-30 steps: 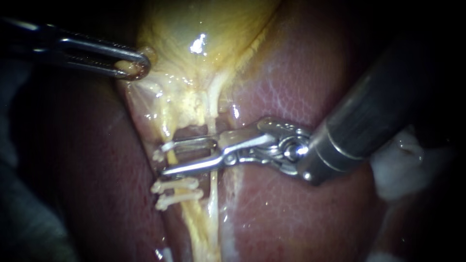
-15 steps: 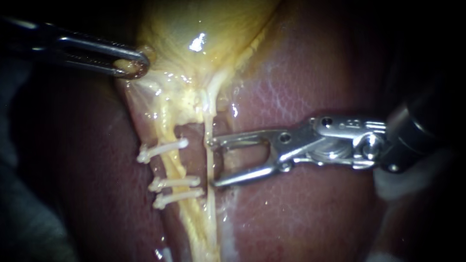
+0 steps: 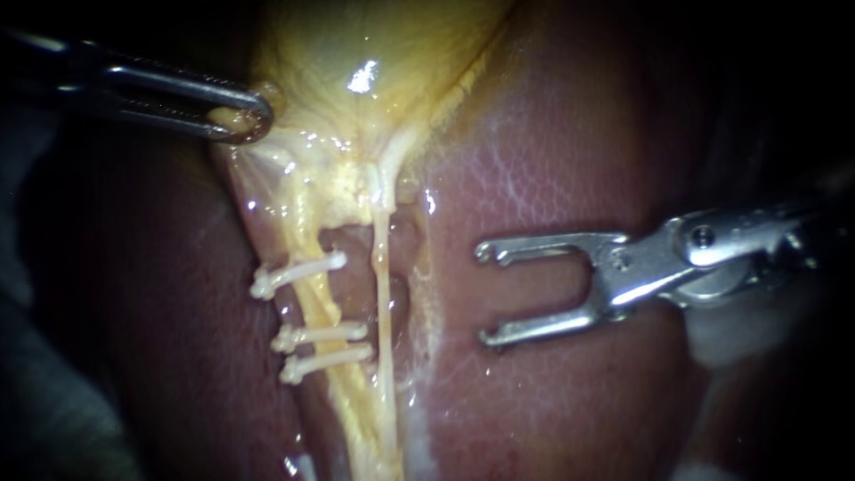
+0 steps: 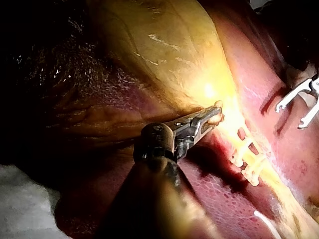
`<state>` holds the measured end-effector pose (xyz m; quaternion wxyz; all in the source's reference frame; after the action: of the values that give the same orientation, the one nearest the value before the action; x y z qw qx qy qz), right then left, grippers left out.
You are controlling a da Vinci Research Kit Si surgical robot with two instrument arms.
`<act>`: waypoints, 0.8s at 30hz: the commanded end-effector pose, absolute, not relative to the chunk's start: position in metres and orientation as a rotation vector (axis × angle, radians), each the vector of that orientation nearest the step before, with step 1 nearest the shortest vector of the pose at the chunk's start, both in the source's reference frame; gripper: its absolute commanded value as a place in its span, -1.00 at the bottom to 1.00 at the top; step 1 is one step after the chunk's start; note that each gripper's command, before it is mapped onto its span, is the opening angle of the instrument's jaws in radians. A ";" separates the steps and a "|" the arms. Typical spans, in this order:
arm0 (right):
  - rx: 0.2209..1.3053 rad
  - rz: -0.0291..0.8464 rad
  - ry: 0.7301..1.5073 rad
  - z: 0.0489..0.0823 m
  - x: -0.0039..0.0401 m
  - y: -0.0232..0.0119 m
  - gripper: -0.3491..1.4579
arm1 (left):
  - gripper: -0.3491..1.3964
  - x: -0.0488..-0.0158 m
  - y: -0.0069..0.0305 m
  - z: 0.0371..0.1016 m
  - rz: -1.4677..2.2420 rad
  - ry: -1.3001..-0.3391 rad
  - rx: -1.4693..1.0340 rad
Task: Going back third clip left tube
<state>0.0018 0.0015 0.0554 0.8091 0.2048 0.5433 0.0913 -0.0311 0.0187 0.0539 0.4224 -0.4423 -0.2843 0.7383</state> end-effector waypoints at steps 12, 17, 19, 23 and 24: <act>0.396 0.188 1.152 0.0545 -0.0001 0.0026 -0.06 | -1.00 -0.0342 0.0175 0.0569 1.861 -0.702 -1.102; 0.398 0.186 1.153 0.0545 -0.0001 0.0026 -0.06 | -1.00 -0.0372 0.0175 0.0591 1.868 -0.719 -1.107; 0.398 0.186 1.153 0.0545 -0.0001 0.0026 -0.06 | -1.00 -0.0377 0.0174 0.0597 1.871 -0.718 -1.109; 0.401 0.185 1.154 0.0544 0.0000 0.0025 -0.06 | -1.00 -0.0376 0.0175 0.0602 1.876 -0.719 -1.107; 0.401 0.185 1.154 0.0544 0.0000 0.0025 -0.06 | -1.00 -0.0376 0.0176 0.0602 1.876 -0.719 -1.107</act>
<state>0.0000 0.0025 0.0544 0.8155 0.1880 0.5406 0.0863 -0.0376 0.0177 0.0603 0.4109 -0.4403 -0.2855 0.7455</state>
